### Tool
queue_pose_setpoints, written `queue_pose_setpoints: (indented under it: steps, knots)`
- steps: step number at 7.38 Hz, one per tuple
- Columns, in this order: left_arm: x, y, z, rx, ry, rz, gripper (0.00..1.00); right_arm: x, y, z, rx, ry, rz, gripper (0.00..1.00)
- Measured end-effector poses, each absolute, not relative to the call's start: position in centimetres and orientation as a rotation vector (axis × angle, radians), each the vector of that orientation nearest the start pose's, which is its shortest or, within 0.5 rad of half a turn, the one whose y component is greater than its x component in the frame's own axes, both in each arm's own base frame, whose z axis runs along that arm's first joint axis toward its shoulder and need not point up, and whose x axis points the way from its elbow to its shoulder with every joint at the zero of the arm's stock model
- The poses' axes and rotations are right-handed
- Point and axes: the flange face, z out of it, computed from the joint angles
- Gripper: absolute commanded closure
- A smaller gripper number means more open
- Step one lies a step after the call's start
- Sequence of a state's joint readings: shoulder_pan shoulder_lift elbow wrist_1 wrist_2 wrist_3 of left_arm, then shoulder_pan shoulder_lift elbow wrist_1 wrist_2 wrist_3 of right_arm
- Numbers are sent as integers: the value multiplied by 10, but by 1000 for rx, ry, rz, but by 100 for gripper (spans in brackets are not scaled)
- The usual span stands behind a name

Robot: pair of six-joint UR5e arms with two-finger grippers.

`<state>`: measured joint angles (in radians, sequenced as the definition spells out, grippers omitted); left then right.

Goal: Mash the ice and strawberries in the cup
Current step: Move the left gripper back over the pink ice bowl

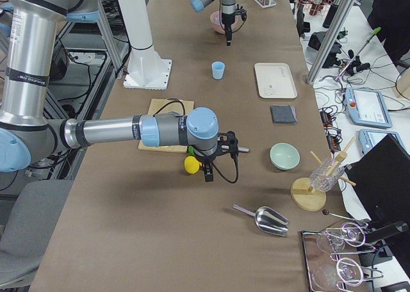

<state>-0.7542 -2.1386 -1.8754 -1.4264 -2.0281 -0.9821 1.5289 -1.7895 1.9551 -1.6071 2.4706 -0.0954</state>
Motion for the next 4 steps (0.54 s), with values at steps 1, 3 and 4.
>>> queue_pose_setpoints:
  steps: [1,3,4]
  knots:
    - [349,-488,257,158,778,137,4,31,-410,555,151,-898,-206,0]
    - [293,-481,319,219,703,318,3,16,-422,539,169,-900,-255,0]
    - [271,-472,343,248,691,374,3,10,-426,530,182,-901,-274,0]
